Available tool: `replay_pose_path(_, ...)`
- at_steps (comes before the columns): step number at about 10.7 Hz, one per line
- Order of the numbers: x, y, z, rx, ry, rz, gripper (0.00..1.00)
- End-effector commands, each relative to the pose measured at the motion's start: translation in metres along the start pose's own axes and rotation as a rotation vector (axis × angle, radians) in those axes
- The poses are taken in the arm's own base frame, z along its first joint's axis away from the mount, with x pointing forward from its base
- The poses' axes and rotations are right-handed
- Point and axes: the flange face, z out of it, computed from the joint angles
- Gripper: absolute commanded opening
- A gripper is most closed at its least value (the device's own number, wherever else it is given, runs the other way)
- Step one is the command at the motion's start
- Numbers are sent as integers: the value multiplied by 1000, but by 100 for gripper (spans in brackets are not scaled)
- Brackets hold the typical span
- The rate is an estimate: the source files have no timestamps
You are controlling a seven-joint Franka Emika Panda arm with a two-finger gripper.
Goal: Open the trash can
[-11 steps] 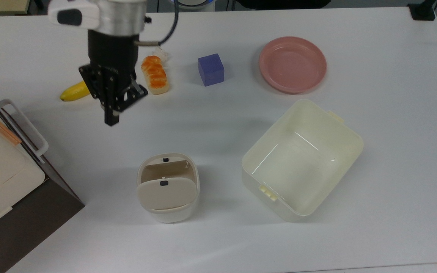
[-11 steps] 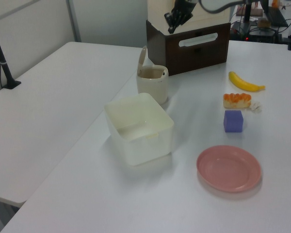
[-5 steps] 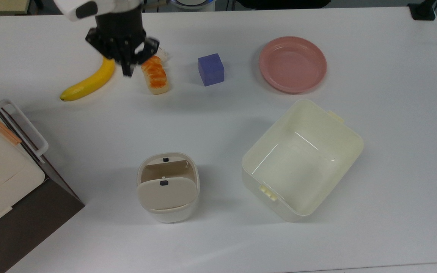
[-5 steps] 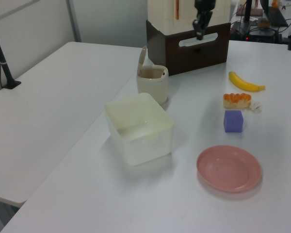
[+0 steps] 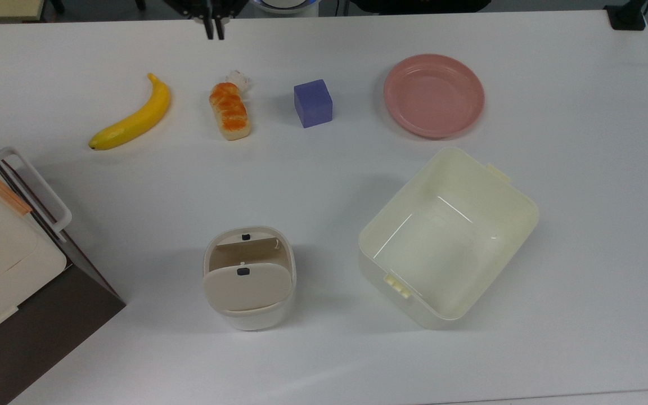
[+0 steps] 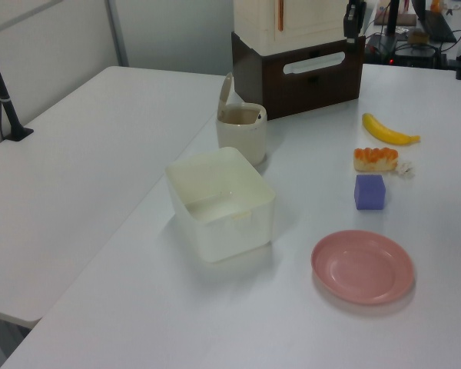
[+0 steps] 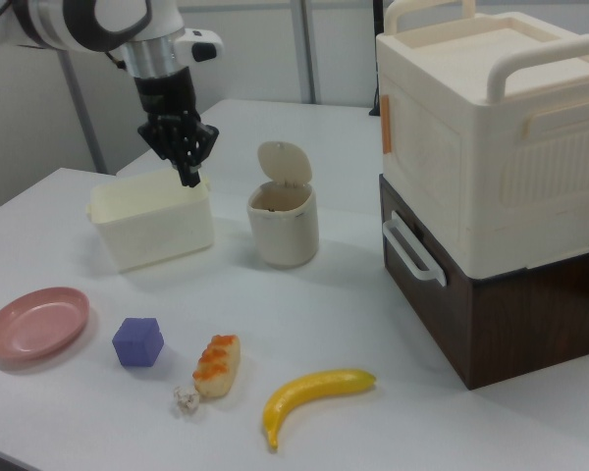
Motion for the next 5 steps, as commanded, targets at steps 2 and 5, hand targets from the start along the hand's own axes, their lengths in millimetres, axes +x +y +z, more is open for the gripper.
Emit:
replay_pose_path(2, -8, -13, 6, 28, -17, -19, 25)
replay_pose_path(5, -8, -12, 6, 28, -20, -20, 53)
